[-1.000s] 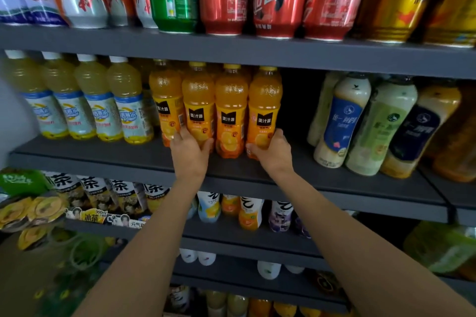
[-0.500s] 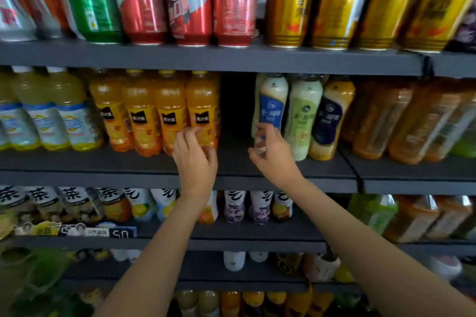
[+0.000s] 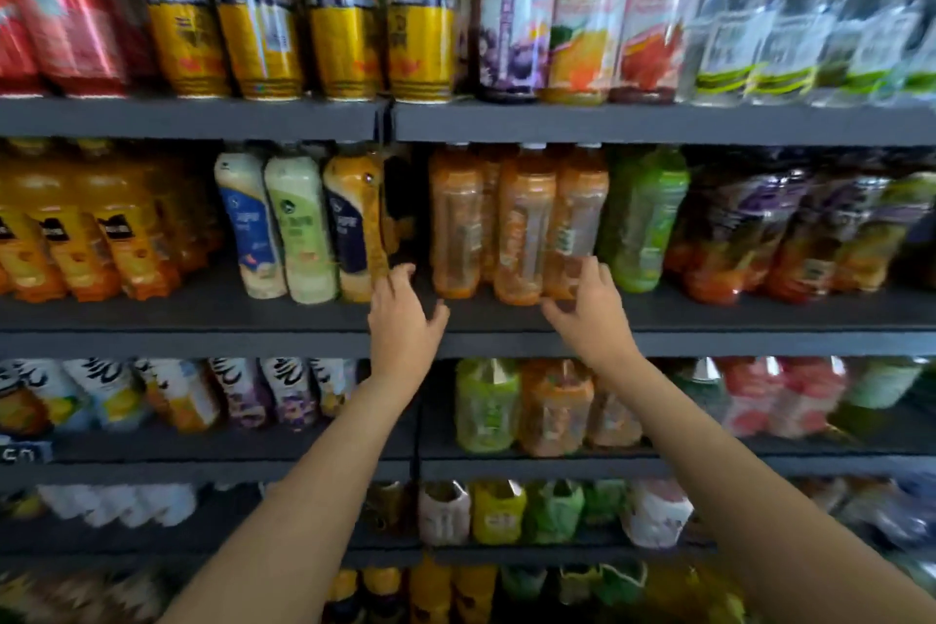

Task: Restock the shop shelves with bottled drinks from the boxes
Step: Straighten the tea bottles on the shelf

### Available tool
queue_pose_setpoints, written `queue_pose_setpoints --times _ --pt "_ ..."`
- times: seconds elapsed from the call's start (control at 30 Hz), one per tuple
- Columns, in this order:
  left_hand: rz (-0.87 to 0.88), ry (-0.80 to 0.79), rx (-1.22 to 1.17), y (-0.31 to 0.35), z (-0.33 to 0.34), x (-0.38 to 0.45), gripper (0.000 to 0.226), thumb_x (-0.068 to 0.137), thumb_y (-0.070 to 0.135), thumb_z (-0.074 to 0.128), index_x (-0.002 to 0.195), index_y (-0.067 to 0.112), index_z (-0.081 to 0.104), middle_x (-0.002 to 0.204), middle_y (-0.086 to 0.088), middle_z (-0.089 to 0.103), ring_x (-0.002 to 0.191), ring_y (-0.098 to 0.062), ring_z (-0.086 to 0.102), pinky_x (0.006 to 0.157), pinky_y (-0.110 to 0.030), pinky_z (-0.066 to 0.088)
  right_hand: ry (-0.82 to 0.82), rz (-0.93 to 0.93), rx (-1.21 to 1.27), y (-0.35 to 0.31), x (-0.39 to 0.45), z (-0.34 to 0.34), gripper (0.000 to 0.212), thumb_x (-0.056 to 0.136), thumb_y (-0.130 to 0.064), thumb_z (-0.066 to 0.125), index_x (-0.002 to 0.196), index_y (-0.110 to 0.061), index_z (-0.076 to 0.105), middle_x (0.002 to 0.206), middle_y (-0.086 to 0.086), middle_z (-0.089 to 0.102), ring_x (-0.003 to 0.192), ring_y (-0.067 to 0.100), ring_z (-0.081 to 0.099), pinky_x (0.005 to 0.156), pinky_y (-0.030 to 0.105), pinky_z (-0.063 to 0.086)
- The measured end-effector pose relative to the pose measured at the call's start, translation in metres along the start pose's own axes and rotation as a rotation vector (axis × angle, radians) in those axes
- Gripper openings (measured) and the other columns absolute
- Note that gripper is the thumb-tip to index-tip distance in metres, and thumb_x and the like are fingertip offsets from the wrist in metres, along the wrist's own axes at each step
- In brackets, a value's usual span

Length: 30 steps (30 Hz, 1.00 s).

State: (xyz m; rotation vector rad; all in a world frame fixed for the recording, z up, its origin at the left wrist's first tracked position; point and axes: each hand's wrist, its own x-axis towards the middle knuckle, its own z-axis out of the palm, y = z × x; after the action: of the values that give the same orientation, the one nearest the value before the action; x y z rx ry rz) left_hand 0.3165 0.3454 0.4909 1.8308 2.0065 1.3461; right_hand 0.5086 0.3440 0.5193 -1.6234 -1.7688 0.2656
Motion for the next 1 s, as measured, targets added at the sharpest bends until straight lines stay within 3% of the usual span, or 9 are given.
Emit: queue_pose_setpoints --times 0.17,0.27,0.33,0.53,0.7,0.9,1.0 --pt "-0.112 0.014 -0.017 0.048 0.027 0.005 0.058 0.088 0.023 0.062 0.134 0.005 0.033 0.134 -0.013 0.043 0.123 -0.028 0.043 0.098 -0.04 0.041 0.007 0.056 0.084 0.04 0.021 -0.048 0.054 0.087 -0.027 0.063 0.129 -0.001 0.04 0.126 0.015 0.049 0.116 0.028 0.05 0.086 0.03 0.042" --pt "-0.155 0.037 0.008 0.053 0.028 0.014 0.059 0.088 0.023 0.062 0.135 0.005 0.032 0.134 -0.014 0.044 0.122 -0.028 0.045 0.095 -0.039 0.044 -0.067 0.012 0.141 0.029 0.032 -0.042 0.052 0.086 -0.03 0.065 0.125 -0.002 0.046 0.118 0.014 0.057 0.107 0.027 0.056 0.081 0.029 0.045" --pt "-0.191 0.037 0.009 0.053 0.029 0.021 0.061 0.088 0.025 0.062 0.136 0.005 0.031 0.135 -0.014 0.044 0.121 -0.028 0.046 0.092 -0.038 0.044 -0.083 -0.021 0.138 0.017 0.037 -0.023 0.055 0.085 -0.034 0.065 0.125 -0.001 0.047 0.116 0.015 0.059 0.108 0.028 0.056 0.087 0.033 0.047" --pt "-0.205 0.052 -0.1 0.049 0.044 0.045 0.07 0.081 0.027 0.069 0.136 0.002 0.032 0.135 -0.015 0.046 0.125 -0.029 0.044 0.099 -0.038 0.039 0.011 0.191 0.135 -0.011 0.048 0.029 0.067 0.084 -0.037 0.065 0.131 -0.002 0.033 0.131 0.016 0.045 0.123 0.033 0.044 0.092 0.04 0.044" --pt "-0.251 0.075 -0.186 0.048 0.064 0.061 0.076 0.074 0.031 0.075 0.133 0.004 0.035 0.13 -0.014 0.049 0.122 -0.03 0.047 0.099 -0.045 0.043 0.065 0.231 -0.009 -0.009 0.054 0.043 0.058 0.086 -0.039 0.061 0.124 -0.007 0.033 0.128 0.011 0.039 0.11 0.03 0.054 0.081 0.039 0.048" --pt "-0.257 0.032 -0.145 0.032 0.067 0.078 0.071 0.071 0.031 0.078 0.125 0.004 0.04 0.125 -0.014 0.052 0.118 -0.032 0.049 0.093 -0.043 0.043 0.119 0.203 -0.094 -0.002 0.062 0.053 0.052 0.089 -0.04 0.056 0.123 -0.007 0.036 0.129 0.01 0.038 0.11 0.031 0.054 0.087 0.043 0.048" --pt "-0.242 0.038 0.002 0.026 0.055 0.073 0.076 0.068 0.039 0.079 0.123 0.004 0.039 0.123 -0.016 0.049 0.117 -0.032 0.047 0.094 -0.042 0.041 0.162 0.215 -0.105 0.004 0.062 0.054 0.053 0.089 -0.037 0.058 0.125 -0.006 0.035 0.131 0.011 0.038 0.113 0.033 0.052 0.087 0.045 0.049"
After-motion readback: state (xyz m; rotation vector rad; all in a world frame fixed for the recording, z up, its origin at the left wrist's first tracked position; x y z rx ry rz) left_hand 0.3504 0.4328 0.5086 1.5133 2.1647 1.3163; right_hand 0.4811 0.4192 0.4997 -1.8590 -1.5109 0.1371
